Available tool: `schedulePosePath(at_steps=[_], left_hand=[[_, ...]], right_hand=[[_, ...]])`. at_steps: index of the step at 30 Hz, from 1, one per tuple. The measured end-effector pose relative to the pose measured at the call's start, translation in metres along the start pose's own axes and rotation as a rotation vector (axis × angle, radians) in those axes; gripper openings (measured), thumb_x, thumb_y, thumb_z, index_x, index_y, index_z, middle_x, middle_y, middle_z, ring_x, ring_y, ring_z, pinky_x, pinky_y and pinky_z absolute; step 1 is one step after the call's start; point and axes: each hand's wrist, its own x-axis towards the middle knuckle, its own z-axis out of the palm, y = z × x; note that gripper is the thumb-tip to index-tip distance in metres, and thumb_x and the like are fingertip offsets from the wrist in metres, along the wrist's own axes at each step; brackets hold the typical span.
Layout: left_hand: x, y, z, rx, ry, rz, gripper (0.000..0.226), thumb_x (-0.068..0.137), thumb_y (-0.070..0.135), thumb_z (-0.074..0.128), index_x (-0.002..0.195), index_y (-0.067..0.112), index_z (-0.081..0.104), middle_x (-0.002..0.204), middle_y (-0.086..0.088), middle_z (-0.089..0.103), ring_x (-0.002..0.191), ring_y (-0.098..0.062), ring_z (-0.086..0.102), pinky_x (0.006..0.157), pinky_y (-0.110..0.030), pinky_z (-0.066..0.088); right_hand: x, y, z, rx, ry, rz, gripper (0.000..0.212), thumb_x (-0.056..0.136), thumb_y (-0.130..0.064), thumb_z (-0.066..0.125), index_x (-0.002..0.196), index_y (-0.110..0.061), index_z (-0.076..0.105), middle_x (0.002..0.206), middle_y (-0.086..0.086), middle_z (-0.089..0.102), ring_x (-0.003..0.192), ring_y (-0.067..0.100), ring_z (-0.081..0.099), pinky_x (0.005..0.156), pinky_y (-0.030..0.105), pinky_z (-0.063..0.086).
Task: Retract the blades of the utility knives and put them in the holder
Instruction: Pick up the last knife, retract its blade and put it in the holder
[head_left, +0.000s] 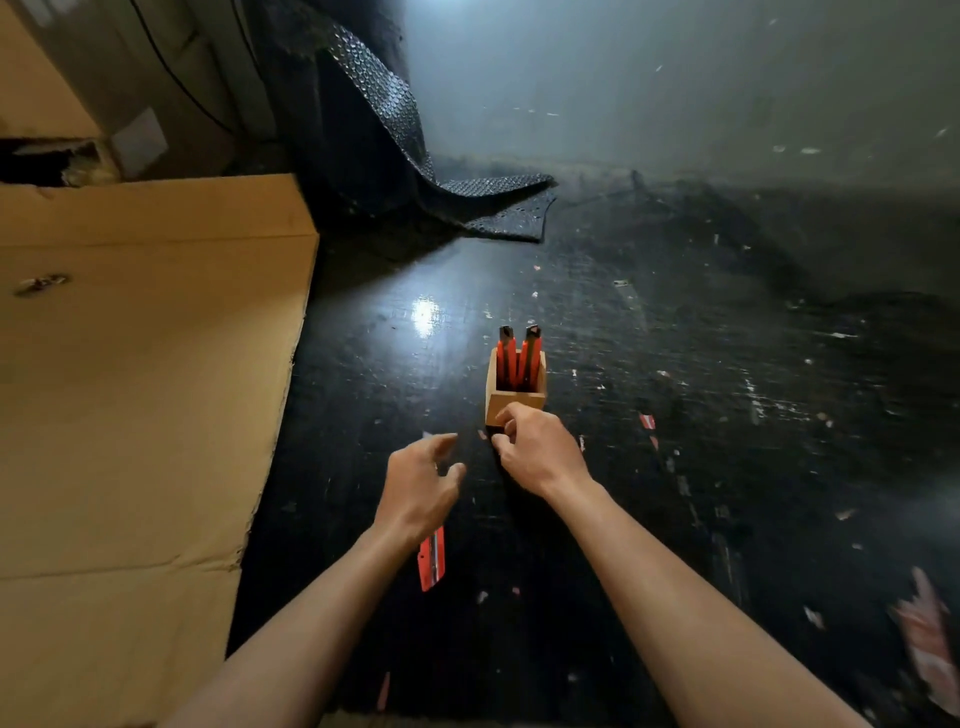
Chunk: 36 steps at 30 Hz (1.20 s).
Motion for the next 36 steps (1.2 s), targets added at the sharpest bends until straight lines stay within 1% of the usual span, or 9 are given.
schedulePosePath(at_steps=[4,9,11,13,16,20,23,27,36], left_hand=[[-0.028,-0.028,0.0,0.041,0.017,-0.074,0.036,0.09,0.015,0.074,0.126,0.015,0.072,0.118,-0.003,0.076,0.104,-0.013,0.072,0.093,-0.025,0.057],[-0.049,-0.05,0.002,-0.015,-0.036,-0.218,0.023,0.089,0.014,0.074,0.11,0.021,0.077,0.097,0.008,0.076,0.084,0.002,0.068,0.069,-0.002,0.042],[-0.055,-0.056,0.005,-0.053,-0.057,-0.273,0.022,0.088,0.015,0.076,0.109,0.02,0.078,0.088,0.013,0.072,0.074,0.008,0.064,0.061,-0.002,0.042],[-0.056,-0.062,0.009,-0.093,-0.078,-0.315,0.027,0.087,0.009,0.076,0.112,0.019,0.077,0.09,0.012,0.074,0.074,0.01,0.062,0.06,-0.001,0.044],[-0.057,-0.064,0.012,-0.139,-0.099,-0.357,0.032,0.089,0.003,0.073,0.118,0.017,0.075,0.106,0.004,0.077,0.08,0.003,0.063,0.067,-0.006,0.045],[-0.059,-0.066,0.012,-0.257,-0.101,-0.402,0.038,0.089,0.0,0.073,0.123,0.018,0.072,0.109,0.004,0.076,0.091,-0.004,0.068,0.069,-0.01,0.047],[-0.059,-0.063,0.01,-0.392,-0.099,-0.404,0.039,0.088,-0.003,0.072,0.12,0.02,0.073,0.104,0.006,0.076,0.098,-0.01,0.074,0.078,-0.018,0.057],[-0.051,-0.04,-0.004,-0.552,-0.13,-0.312,0.038,0.088,-0.005,0.072,0.113,0.023,0.076,0.105,0.0,0.079,0.098,-0.014,0.077,0.09,-0.039,0.062],[-0.018,0.053,-0.061,-0.738,-0.239,-0.102,0.039,0.091,-0.012,0.064,0.125,0.007,0.065,0.114,-0.016,0.076,0.1,-0.031,0.077,0.082,-0.047,0.065]], right_hand=[[-0.029,0.002,0.039,-0.064,-0.124,0.041,0.032,0.093,-0.028,0.066,0.123,-0.018,0.065,0.117,0.005,0.071,0.106,0.024,0.068,0.087,0.042,0.056],[-0.057,0.003,0.079,-0.047,-0.307,0.089,0.039,0.093,-0.029,0.066,0.131,-0.018,0.062,0.124,0.006,0.068,0.108,0.022,0.067,0.088,0.039,0.057],[-0.066,0.001,0.091,0.012,-0.365,0.088,0.031,0.094,-0.025,0.066,0.124,-0.018,0.066,0.116,0.004,0.069,0.099,0.018,0.068,0.084,0.036,0.058],[-0.073,0.0,0.1,0.061,-0.383,0.082,0.019,0.093,-0.022,0.065,0.11,-0.019,0.071,0.107,0.002,0.068,0.091,0.014,0.067,0.08,0.034,0.058],[-0.081,-0.001,0.105,0.157,-0.365,0.122,0.017,0.093,-0.02,0.066,0.11,-0.02,0.068,0.106,-0.001,0.062,0.09,0.01,0.062,0.076,0.025,0.052],[-0.088,0.002,0.099,0.394,-0.357,0.211,0.021,0.093,-0.018,0.068,0.114,-0.022,0.066,0.103,-0.007,0.07,0.089,0.004,0.068,0.072,0.021,0.054],[-0.09,0.006,0.088,0.454,-0.29,0.213,0.023,0.091,-0.016,0.07,0.112,-0.025,0.068,0.1,-0.007,0.073,0.09,0.002,0.07,0.077,0.024,0.058],[-0.087,0.005,0.062,0.547,-0.208,0.188,0.024,0.089,-0.012,0.071,0.108,-0.027,0.069,0.099,-0.007,0.075,0.092,0.006,0.072,0.085,0.035,0.061],[-0.068,-0.016,-0.031,0.708,0.026,-0.054,0.027,0.084,-0.005,0.074,0.11,-0.012,0.069,0.1,0.006,0.077,0.093,0.019,0.076,0.084,0.046,0.062]])
